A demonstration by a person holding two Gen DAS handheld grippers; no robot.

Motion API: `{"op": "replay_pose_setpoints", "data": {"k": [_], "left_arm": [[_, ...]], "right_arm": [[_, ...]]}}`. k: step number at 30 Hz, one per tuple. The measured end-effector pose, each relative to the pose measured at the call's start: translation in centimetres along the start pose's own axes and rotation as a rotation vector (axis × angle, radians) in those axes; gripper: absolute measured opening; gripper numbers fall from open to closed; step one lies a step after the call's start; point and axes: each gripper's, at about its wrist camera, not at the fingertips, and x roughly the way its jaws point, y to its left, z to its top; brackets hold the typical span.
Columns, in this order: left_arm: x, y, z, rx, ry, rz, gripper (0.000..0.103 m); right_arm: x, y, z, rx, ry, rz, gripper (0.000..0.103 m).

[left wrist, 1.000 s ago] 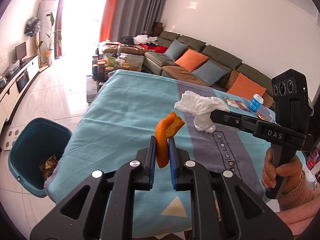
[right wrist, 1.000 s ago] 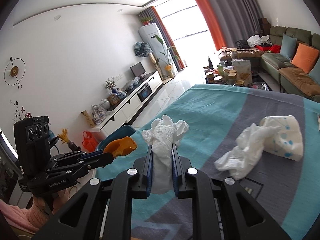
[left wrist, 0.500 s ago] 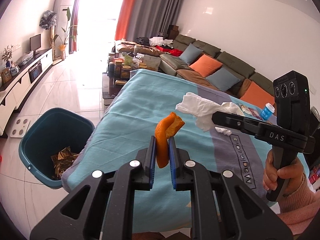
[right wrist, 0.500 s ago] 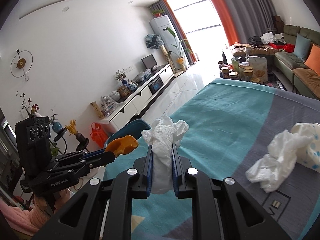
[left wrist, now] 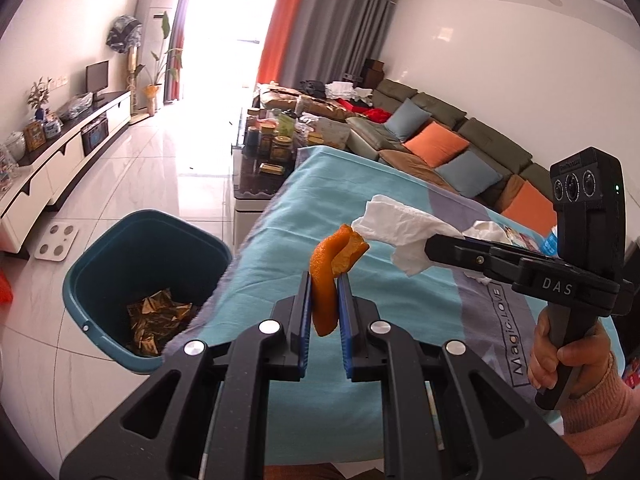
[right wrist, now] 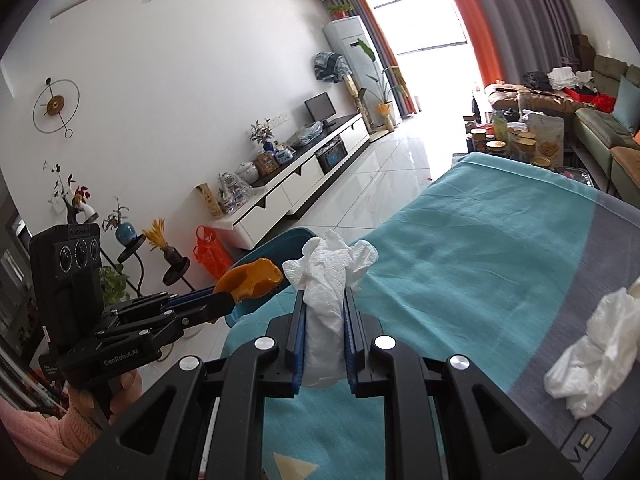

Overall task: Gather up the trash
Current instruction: 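Carry the orange peel and white tissue over the teal bin and open both grippers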

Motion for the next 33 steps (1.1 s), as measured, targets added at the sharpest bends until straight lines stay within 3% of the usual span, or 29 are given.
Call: {"op": "replay_pose_setpoints", "data": {"k": [33], "left_arm": [[-1.3, 9.2, -0.6, -0.176, -0.031, 0.188, 0.013]], "right_arm": [[9.4, 5.3, 3.2, -0.142, 0.142, 0.044, 0.016]]}}
